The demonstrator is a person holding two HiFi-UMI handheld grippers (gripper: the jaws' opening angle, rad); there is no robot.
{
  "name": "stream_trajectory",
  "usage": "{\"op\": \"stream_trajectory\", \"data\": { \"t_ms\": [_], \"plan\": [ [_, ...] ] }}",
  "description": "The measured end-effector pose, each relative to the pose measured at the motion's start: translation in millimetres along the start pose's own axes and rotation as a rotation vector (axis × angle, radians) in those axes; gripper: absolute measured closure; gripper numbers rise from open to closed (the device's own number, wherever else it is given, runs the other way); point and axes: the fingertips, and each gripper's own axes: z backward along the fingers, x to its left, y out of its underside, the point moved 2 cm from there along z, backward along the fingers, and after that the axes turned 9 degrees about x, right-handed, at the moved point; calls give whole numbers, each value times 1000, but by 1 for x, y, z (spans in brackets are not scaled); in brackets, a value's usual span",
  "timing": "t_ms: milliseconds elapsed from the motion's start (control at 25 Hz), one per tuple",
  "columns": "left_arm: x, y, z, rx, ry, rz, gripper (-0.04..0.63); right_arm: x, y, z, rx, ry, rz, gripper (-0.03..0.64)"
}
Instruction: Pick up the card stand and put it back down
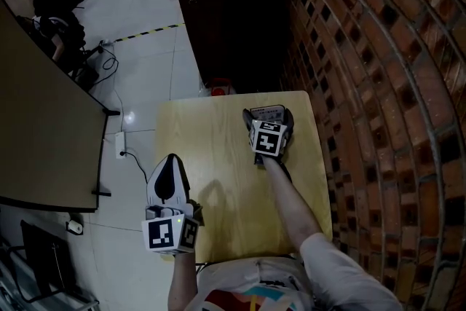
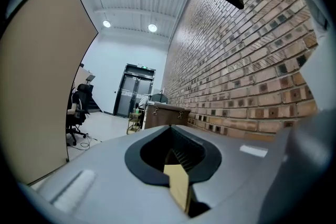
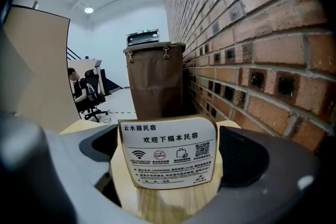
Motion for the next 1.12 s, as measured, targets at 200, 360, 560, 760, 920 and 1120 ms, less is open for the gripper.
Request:
{"op": "stream_trajectory", "data": {
  "t_ms": [200, 360, 560, 760, 920, 1120],
  "plan": [
    [-5, -4, 10, -14, 8, 2, 591, 6, 1, 24, -29, -13, 73, 115],
    [-13, -8, 21, -30, 21, 4, 591, 16, 4, 44, -49, -49, 118, 114],
    [-26, -10, 39, -53, 46, -1, 591, 22, 8, 80, -100, -69, 133, 171],
    [-40, -14, 60, -72, 68, -2, 591, 25, 24, 131, -127, -70, 192, 523],
    [-40, -22, 72, -101, 63, -1, 591, 30, 12, 198, -248, -163, 106, 612],
    [-52, -21, 68, -119, 75, -6, 591, 40, -12, 290, -411, -274, 99, 612]
  ]
}}
